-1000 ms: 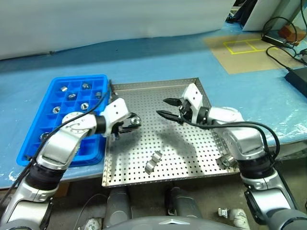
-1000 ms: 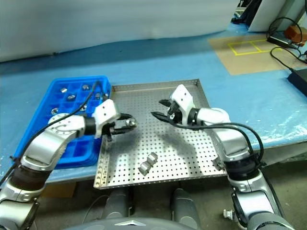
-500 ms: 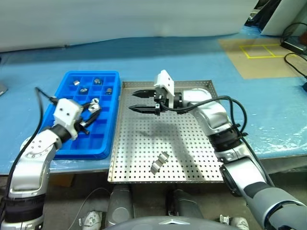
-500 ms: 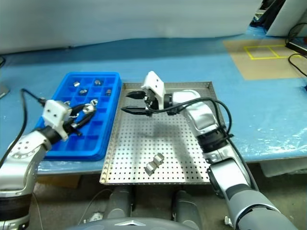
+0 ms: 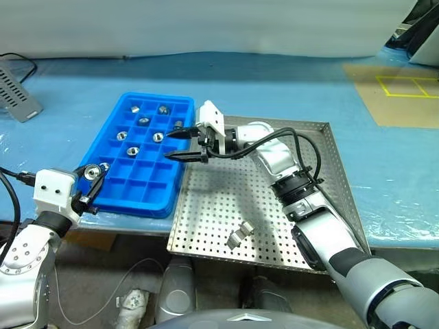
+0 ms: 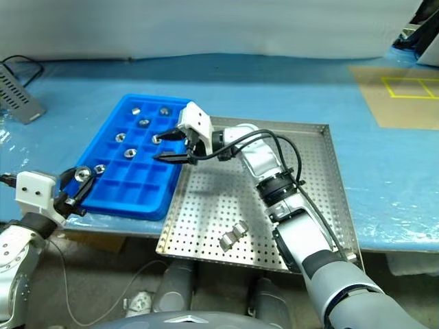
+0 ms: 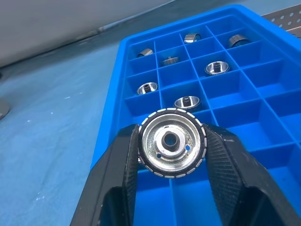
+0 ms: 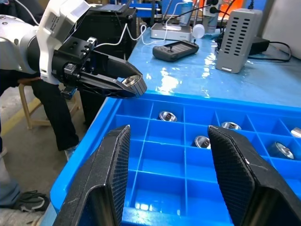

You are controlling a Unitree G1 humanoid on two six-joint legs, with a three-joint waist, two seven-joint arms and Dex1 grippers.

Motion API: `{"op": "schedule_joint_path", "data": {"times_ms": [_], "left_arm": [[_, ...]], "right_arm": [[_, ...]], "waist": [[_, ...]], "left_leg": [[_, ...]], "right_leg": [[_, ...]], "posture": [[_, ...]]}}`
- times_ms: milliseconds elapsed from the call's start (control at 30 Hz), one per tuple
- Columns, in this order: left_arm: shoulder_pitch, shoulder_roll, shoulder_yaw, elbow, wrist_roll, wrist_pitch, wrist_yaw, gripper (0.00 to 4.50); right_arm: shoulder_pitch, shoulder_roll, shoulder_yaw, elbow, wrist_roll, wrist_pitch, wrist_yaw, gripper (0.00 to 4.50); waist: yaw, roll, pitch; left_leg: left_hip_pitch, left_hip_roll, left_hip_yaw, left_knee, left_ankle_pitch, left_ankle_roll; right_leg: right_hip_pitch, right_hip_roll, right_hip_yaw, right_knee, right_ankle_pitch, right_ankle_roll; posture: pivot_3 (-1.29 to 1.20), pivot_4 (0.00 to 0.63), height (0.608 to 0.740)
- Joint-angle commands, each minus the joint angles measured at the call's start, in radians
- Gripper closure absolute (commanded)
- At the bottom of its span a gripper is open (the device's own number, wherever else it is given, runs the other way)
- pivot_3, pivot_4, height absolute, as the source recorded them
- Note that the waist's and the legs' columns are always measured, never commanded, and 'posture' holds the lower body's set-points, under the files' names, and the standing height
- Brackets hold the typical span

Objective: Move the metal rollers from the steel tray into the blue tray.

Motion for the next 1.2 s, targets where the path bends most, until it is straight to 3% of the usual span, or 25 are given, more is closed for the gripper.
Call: {"op": "schedule_joint_path", "data": {"times_ms": [33, 433, 600, 767, 900, 1200], "left_arm": [[0.025, 0.000, -0.005, -0.046, 0.003, -0.007, 0.011, 2.81], [-0.006, 0.028, -0.073, 0.040, 0.029, 0.005, 0.000, 2.81], [-0.014, 0.073, -0.106, 0.032, 0.036, 0.039, -0.037, 1.19], [-0.033, 0.084, -0.078, -0.033, -0.085, 0.120, -0.075, 1.19], [-0.098, 0.109, -0.059, -0.128, -0.243, 0.193, -0.116, 1.19], [-0.109, 0.250, -0.261, -0.171, -0.363, 0.252, -0.345, 1.19]], "right_arm": [[0.001, 0.003, -0.011, -0.039, 0.005, -0.012, 0.010, 1.79], [0.033, -0.012, -0.019, -0.076, -0.014, 0.003, -0.025, 1.79], [0.044, -0.021, -0.021, -0.088, -0.020, 0.004, -0.046, 1.79], [0.060, -0.049, -0.030, -0.124, -0.014, 0.026, -0.051, 1.79], [0.096, -0.140, -0.055, -0.209, 0.021, 0.097, -0.004, 1.79], [0.364, -0.379, -0.058, -0.594, 0.067, 0.300, 0.025, 1.79]], "waist": [[0.007, 0.000, 0.000], [0.006, 0.000, 0.000], [0.004, 0.000, 0.000], [0.001, 0.000, 0.000], [0.006, 0.000, 0.000], [-0.031, 0.000, 0.000]], "left_leg": [[0.000, 0.000, 0.000, 0.000, 0.000, 0.000], [0.000, 0.000, 0.000, 0.000, 0.000, 0.000], [0.000, 0.000, 0.000, 0.000, 0.001, -0.001], [0.000, 0.000, 0.000, 0.000, 0.001, -0.001], [0.000, 0.000, 0.000, 0.001, 0.001, -0.002], [0.001, 0.000, 0.002, 0.003, 0.002, -0.004]], "right_leg": [[0.000, 0.000, 0.000, 0.000, 0.000, 0.000], [-0.001, 0.000, 0.001, 0.000, 0.000, 0.001], [-0.001, 0.001, 0.001, 0.000, 0.000, 0.001], [-0.002, 0.001, 0.002, 0.000, 0.000, 0.001], [0.000, 0.001, 0.001, 0.001, 0.000, 0.001], [0.000, 0.002, 0.004, 0.001, 0.003, 0.005]], "posture": [[0.48, 0.150, 0.740], [0.43, 0.150, 0.740], [0.41, 0.150, 0.740], [0.37, 0.150, 0.740], [0.34, 0.150, 0.740], [0.18, 0.150, 0.740]]}}
